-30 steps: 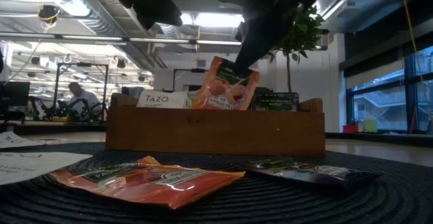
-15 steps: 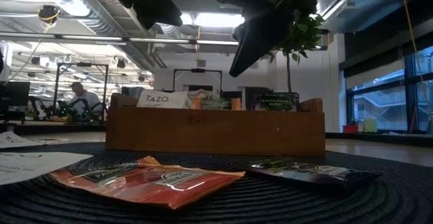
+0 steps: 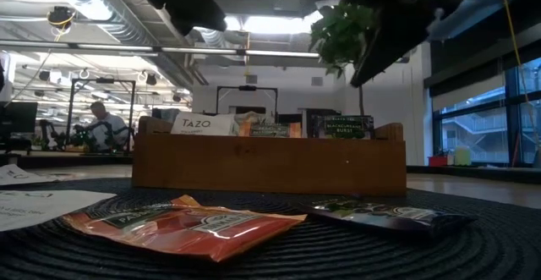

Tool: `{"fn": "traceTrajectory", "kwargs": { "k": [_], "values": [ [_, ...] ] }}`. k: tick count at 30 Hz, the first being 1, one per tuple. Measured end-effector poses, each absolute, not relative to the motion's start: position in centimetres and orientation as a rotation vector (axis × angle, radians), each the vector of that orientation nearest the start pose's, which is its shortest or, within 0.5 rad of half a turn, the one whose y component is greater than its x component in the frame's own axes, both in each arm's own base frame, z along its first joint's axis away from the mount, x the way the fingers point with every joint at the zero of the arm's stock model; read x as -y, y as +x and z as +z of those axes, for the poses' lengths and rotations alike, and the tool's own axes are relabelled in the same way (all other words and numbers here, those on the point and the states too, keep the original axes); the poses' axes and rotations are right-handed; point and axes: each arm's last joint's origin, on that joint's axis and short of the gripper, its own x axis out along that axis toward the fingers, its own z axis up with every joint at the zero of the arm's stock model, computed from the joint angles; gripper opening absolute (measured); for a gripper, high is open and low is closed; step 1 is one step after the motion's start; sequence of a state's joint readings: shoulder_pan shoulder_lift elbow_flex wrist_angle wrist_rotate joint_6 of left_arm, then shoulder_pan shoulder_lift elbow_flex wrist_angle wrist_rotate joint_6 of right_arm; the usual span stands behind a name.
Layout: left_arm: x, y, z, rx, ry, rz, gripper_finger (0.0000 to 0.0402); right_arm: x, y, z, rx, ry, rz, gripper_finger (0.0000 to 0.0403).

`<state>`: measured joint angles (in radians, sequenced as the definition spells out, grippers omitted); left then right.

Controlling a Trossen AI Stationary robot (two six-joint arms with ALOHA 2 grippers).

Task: Pick & Place Tea
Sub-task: Put the white orange tea bag into the left section of the wooden organizer

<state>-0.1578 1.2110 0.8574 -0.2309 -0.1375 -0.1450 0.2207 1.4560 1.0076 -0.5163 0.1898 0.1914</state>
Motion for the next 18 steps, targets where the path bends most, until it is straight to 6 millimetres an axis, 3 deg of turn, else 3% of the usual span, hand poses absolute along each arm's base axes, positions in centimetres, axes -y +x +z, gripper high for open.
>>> {"fn": "traceTrajectory", "kwargs": {
  "k": [8, 14, 18],
  "values": [
    [3.3, 25.9, 27.5, -0.496, -0.053, 0.133, 0.0094, -4.6, 23.6, 24.6, -0.72, 0.051, -0.089, 0.0151],
    [0.5, 25.9, 26.6, -0.539, -0.174, 0.386, 0.009, -4.5, 22.9, 24.3, -0.662, -0.007, -0.058, 0.0151],
    [-1.7, 26.7, 25.5, -0.588, -0.279, 0.369, 0.009, -4.5, 23.2, 24.1, -0.664, -0.074, -0.038, 0.0151]
  ]
}}
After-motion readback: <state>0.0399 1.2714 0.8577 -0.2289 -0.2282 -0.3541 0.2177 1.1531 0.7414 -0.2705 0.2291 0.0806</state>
